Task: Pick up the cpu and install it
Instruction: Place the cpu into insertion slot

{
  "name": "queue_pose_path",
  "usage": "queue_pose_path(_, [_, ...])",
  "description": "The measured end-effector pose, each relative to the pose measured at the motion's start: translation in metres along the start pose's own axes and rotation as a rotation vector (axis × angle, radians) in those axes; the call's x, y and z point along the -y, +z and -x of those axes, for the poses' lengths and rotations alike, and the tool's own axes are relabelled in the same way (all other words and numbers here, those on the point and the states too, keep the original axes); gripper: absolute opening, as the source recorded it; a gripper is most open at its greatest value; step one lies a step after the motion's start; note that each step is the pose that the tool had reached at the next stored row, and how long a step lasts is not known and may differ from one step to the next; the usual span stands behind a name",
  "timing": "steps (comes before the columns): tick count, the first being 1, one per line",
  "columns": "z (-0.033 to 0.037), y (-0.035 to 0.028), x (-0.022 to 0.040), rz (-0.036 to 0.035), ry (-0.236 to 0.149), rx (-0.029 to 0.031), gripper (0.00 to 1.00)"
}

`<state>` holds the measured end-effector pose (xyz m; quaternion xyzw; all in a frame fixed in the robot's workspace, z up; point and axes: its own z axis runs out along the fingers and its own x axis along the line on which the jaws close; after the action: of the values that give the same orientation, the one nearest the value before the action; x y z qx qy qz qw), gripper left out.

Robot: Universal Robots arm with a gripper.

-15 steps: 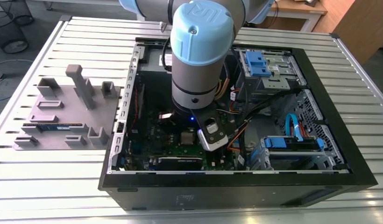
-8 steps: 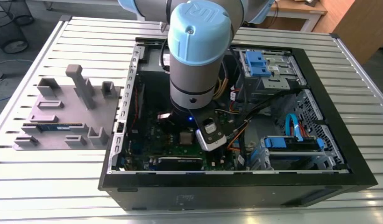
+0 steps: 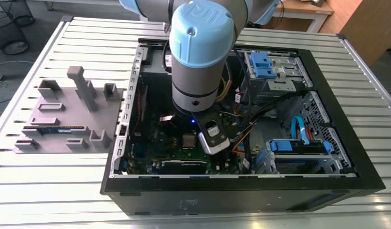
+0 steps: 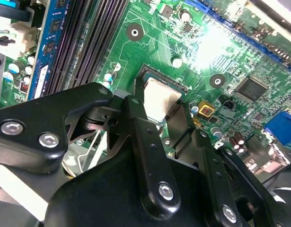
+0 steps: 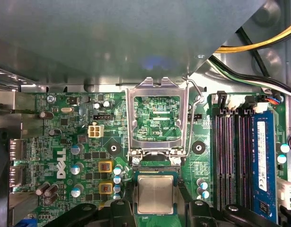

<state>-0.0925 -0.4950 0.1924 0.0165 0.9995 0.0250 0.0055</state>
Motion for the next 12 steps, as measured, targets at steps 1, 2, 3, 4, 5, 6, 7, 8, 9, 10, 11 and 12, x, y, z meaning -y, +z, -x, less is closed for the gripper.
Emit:
queue_pose_path(1, [0.0001, 0.0, 0.0, 0.0001, 0.0, 0.0, 0.44])
queue_pose_path(2, [0.0004, 0.0001, 0.0001, 0.0, 0.0, 0.0, 0.44])
queue_pose_path(3, [0.0005, 0.0001, 0.0001, 0.0, 0.0, -0.0001, 0.44])
queue_pose_path(4, [0.0008, 0.0001, 0.0001, -0.0001, 0.0, -0.0001, 0.44])
queue_pose_path(5, [0.0008, 0.0002, 0.0, 0.0, -0.001, -0.0001, 0.44])
queue_pose_path(6, [0.0008, 0.0003, -0.0001, 0.0001, -0.002, -0.0001, 0.44])
queue_pose_path(7, [0.0009, 0.0004, -0.0001, 0.0001, -0.004, -0.0002, 0.44])
queue_pose_path(8, [0.0008, 0.0005, -0.0001, 0.0001, -0.006, -0.0004, 0.44])
queue_pose_path(9, [0.0008, 0.0007, -0.0001, 0.0001, -0.01, -0.0005, 0.44])
queue_pose_path(10, [0.0009, 0.001, -0.0002, 0.0004, -0.014, -0.0007, 0.44])
queue_pose_path(11, [0.0009, 0.0014, -0.0002, 0.0007, -0.02, -0.0009, 0.44])
queue_pose_path(12, [0.0009, 0.0016, -0.0002, 0.0005, -0.026, -0.0013, 0.44])
